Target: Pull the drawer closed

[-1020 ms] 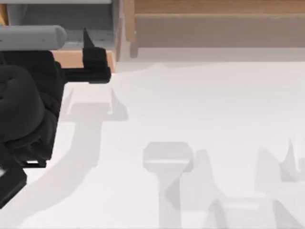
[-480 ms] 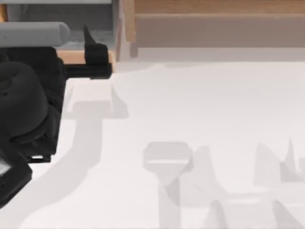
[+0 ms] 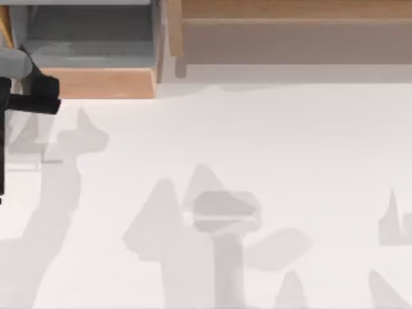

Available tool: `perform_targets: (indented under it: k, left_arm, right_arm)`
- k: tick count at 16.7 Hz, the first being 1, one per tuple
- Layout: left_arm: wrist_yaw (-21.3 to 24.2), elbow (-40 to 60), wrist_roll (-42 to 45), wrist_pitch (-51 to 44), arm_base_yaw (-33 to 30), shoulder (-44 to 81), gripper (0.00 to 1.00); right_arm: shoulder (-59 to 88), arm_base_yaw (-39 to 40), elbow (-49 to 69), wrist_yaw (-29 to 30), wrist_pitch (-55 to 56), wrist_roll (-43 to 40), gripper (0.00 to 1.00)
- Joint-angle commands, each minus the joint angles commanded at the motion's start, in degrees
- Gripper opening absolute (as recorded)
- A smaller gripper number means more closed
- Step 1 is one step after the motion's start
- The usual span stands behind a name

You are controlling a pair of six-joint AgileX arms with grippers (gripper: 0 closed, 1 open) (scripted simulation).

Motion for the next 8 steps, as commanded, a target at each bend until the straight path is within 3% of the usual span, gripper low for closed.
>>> perform_targets:
  k: [8]
  left_arm:
    - [35.84, -4.94, 36.3, 22.86, 35.45, 16.29, 1.0]
  right_arm:
    - [0.0, 0.0, 0.0, 0.0, 0.0, 0.0, 1.0]
